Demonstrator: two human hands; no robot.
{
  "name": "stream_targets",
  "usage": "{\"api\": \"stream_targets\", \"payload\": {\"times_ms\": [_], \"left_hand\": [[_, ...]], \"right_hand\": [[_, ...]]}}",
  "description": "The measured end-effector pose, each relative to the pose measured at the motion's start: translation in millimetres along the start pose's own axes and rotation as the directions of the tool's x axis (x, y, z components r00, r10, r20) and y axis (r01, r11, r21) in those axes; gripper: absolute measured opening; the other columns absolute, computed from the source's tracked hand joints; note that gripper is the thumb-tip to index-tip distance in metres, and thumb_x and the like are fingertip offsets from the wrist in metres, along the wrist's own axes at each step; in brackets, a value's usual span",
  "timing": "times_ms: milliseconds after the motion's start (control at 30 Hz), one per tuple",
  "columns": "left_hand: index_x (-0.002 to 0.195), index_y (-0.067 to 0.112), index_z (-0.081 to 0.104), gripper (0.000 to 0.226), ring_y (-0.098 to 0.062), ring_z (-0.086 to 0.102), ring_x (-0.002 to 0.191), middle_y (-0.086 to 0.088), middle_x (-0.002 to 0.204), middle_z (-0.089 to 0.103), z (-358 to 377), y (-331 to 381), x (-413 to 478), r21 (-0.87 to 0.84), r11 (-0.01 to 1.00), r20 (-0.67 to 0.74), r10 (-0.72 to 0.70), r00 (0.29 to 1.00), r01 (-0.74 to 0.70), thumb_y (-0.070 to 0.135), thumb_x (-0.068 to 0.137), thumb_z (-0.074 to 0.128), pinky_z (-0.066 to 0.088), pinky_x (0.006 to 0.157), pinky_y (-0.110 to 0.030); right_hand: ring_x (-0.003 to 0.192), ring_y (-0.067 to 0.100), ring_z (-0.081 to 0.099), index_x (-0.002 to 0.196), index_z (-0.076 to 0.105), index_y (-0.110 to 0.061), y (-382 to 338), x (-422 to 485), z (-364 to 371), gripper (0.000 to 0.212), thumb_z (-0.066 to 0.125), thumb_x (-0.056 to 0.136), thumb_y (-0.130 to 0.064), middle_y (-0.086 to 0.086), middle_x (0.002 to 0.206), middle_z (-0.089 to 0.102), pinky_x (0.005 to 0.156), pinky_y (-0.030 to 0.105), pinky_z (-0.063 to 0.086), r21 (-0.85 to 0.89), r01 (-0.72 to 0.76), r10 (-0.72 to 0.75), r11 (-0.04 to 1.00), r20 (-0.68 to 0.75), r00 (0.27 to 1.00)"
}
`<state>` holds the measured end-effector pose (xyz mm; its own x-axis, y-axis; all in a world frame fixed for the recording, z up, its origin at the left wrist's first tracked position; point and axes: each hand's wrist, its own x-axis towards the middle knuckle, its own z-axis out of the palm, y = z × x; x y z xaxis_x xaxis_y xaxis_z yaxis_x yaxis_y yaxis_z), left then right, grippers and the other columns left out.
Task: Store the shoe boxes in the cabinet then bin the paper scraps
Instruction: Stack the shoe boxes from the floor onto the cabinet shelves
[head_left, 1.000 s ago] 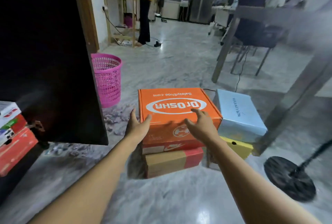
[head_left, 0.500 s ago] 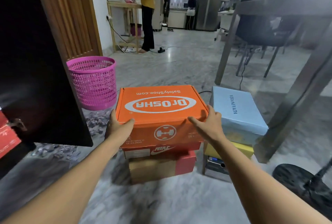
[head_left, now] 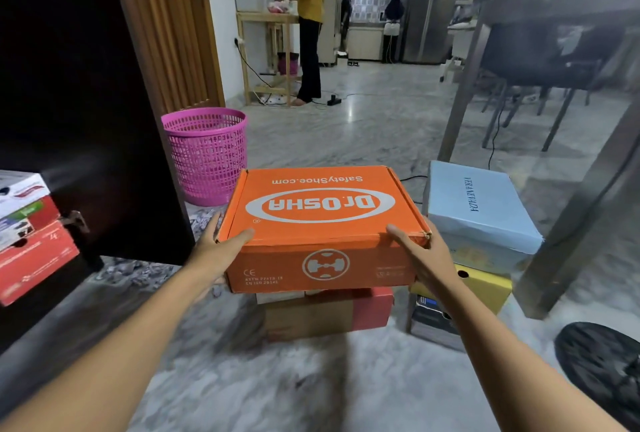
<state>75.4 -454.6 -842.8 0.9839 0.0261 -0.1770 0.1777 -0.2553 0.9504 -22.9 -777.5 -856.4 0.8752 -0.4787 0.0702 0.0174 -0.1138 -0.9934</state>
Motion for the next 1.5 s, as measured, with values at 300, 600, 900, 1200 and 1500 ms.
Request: {"api": "stream_targets", "payload": {"times_ms": [300, 600, 900, 1200, 1500], "left_hand": [[0.101, 0.069, 0.047, 0.036, -0.021, 0.066, 0.099, 0.008, 0.111, 0.065, -2.5, -4.1, -4.2, -0.021, 0.998, 0.048, 0.053, 0.997, -0.052, 0.043, 0.086, 0.067, 0.056, 0.083, -0.053], [0.134, 0.068, 0.021, 0.081, -0.019, 0.058, 0.116, 0.014, 0.133, 0.054, -67.8, 42.4, -79.0, 0.033, 0.998, -0.152, 0.058, 0.987, -0.054, 0.071, 0.068, 0.068, 0.05, 0.093, -0.055], [0.101, 0.086, 0.027, 0.056, -0.015, 0.061, 0.109, 0.024, 0.115, 0.058, -163.3, 76.5, -180.5, 0.04, 0.998, -0.438, 0.057, 0.897, -0.044, 0.069, 0.069, 0.069, 0.054, 0.087, -0.052], [0.11, 0.068, 0.048, 0.061, -0.009, 0.066, 0.102, 0.018, 0.108, 0.069, -263.9, 121.8, -252.0, 0.1, 0.993, -0.662, 0.116, 0.741, -0.067, 0.059, 0.06, 0.083, 0.056, 0.085, -0.046], [0.116, 0.045, 0.048, 0.062, -0.011, 0.064, 0.095, 0.014, 0.104, 0.064, -378.9, 153.7, -240.2, 0.086, 0.995, -0.868, 0.102, 0.486, -0.056, 0.049, 0.065, 0.083, 0.055, 0.079, -0.04]], "right_hand": [[0.103, 0.013, 0.067, 0.138, 0.045, -0.038, -8.9, 10.7, 5.5, 0.093, 0.084, 0.058, -0.064, -0.011, 0.12, 0.063, 0.079, 0.038, 0.061, -0.032, 0.077, -0.075, 0.996, 0.06, 0.995], [0.107, 0.011, 0.064, 0.141, 0.042, -0.039, -83.6, 7.5, 40.5, 0.081, 0.082, 0.072, -0.049, -0.011, 0.123, 0.061, 0.087, 0.036, 0.057, -0.052, 0.128, -0.114, 0.99, 0.216, 0.97], [0.098, 0.002, 0.062, 0.139, 0.043, -0.035, -154.1, -22.8, 127.0, 0.075, 0.078, 0.073, -0.046, -0.023, 0.109, 0.058, 0.071, 0.02, 0.052, 0.098, 0.144, -0.174, 0.985, 0.501, 0.848], [0.097, -0.001, 0.057, 0.141, 0.04, -0.027, -226.1, -54.2, 265.8, 0.076, 0.08, 0.077, -0.034, -0.019, 0.11, 0.056, 0.073, 0.022, 0.05, 0.277, 0.116, -0.279, 0.954, 0.68, 0.678], [0.105, 0.016, 0.062, 0.142, 0.035, -0.028, -298.6, -68.7, 448.2, 0.093, 0.081, 0.067, -0.056, -0.016, 0.111, 0.056, 0.094, 0.047, 0.054, 0.309, 0.115, -0.325, 0.944, 0.813, 0.482]]}}
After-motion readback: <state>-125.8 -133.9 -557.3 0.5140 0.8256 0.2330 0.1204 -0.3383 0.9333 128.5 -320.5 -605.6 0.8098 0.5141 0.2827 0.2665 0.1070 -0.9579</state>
